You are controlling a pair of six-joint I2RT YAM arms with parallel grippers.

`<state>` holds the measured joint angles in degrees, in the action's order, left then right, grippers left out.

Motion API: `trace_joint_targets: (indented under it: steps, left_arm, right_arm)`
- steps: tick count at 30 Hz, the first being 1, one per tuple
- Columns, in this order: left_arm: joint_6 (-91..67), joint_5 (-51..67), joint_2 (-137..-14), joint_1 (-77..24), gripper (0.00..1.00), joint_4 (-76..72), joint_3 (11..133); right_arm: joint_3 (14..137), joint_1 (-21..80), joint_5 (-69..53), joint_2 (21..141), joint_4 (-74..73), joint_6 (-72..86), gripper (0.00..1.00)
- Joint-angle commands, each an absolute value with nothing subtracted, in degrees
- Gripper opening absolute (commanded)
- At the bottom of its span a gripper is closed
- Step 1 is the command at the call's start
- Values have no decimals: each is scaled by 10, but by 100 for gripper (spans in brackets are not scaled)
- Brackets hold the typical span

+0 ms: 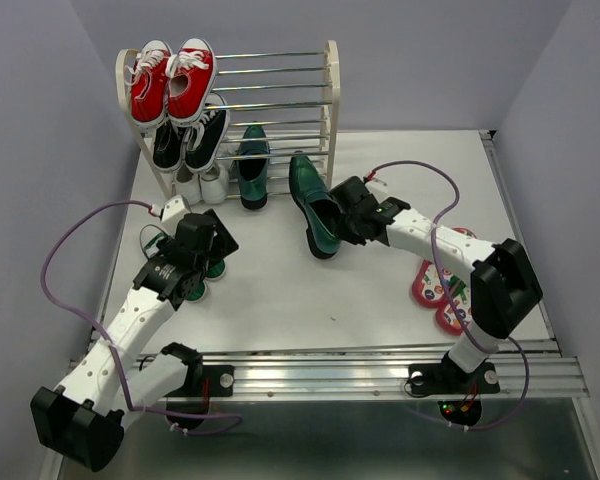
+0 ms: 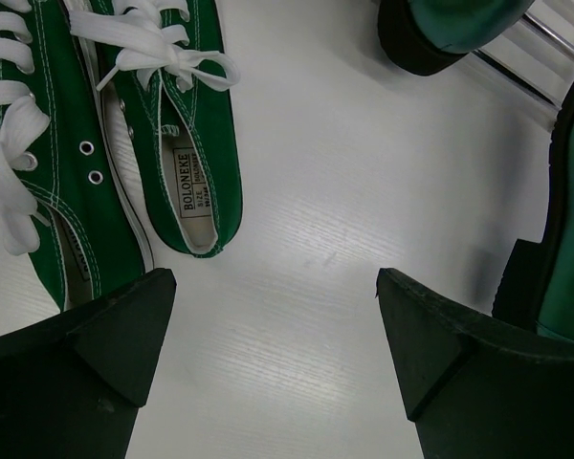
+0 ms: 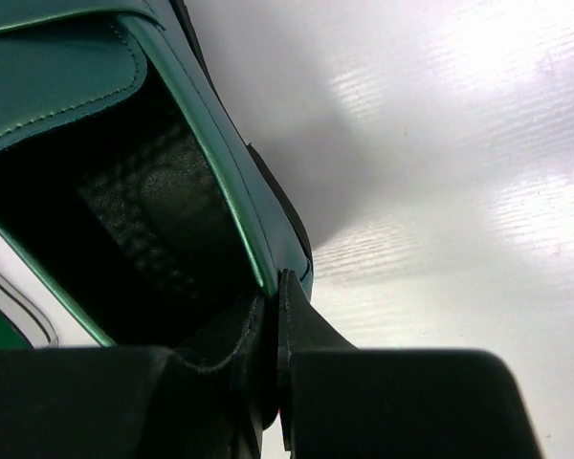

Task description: Place and organize the shoes onto the shoe shelf

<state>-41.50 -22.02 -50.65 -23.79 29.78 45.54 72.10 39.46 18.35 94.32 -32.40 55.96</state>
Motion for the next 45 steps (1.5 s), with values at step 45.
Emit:
trace_joint_targets:
  steps: [45]
  left_arm:
    - [-453,-241,-453,-236,99,305,439]
  right_arm:
    - [1094,421,356,1211,-255,665,5]
